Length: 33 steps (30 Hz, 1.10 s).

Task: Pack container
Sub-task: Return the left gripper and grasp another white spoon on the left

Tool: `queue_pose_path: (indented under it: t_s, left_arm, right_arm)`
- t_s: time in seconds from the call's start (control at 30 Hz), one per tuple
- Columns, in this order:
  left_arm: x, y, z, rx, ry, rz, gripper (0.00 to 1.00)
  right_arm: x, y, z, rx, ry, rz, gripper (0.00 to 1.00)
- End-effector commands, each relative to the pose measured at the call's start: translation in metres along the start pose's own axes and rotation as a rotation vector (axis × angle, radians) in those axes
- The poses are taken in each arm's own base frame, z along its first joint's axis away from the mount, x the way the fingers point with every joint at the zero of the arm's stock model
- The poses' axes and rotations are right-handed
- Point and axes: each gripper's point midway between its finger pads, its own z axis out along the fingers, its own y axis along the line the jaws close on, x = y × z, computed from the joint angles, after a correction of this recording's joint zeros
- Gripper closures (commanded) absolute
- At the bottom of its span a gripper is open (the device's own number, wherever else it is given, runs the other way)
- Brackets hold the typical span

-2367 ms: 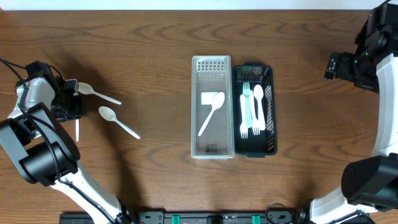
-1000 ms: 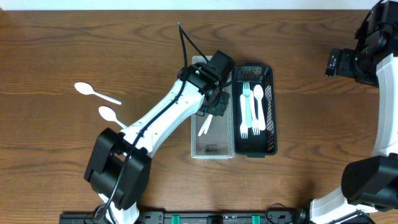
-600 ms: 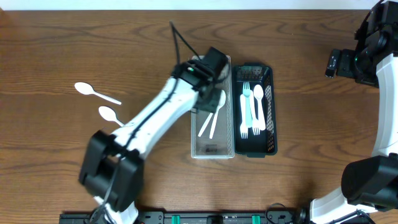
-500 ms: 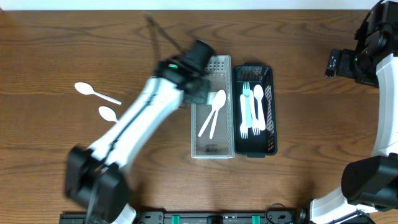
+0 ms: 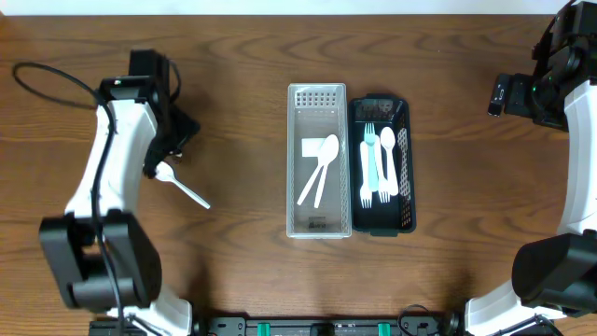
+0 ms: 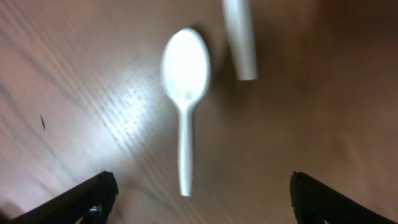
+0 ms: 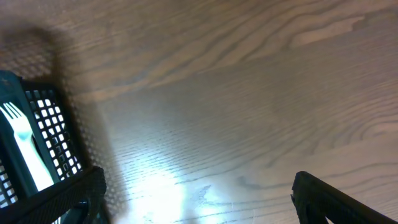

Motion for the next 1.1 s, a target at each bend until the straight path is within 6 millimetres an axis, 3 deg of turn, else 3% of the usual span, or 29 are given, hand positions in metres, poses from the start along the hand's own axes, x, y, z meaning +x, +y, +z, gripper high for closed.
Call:
queue_pose_path:
  t_s: [0.0, 0.07, 0.37, 0.9, 0.97, 1.07]
  left_arm:
    - [0.007, 0.013, 0.024, -0.046, 0.085, -0.067, 0.07]
    - [0.009, 0.020, 0.039, -0.070, 0.114, -0.064, 0.07]
    - [0.017, 0.005, 0.078, 0.074, 0.146, 0.134, 0.10]
    - [0.025, 0.010, 0.107, 0.092, 0.114, 0.133, 0.10]
    - [0.025, 0.010, 0.107, 0.093, 0.114, 0.133, 0.17]
    - [0.026, 0.010, 0.106, 0.090, 0.118, 0.133, 0.40]
  right_arm:
    - [0.001, -0.001, -0.001, -0.003, -0.002, -0.011, 0.01]
    - [0.001, -0.001, -0.001, -0.003, -0.002, -0.011, 0.01]
    - [0.000, -0.002, -0.001, 0.001, -0.003, -0.010, 0.01]
    - [0.001, -0.002, -0.001, 0.001, -0.002, -0.010, 0.01]
    - [0.001, -0.002, -0.001, 0.001, -0.002, -0.010, 0.01]
    - [0.001, -0.002, -0.001, 0.001, -0.002, -0.010, 0.01]
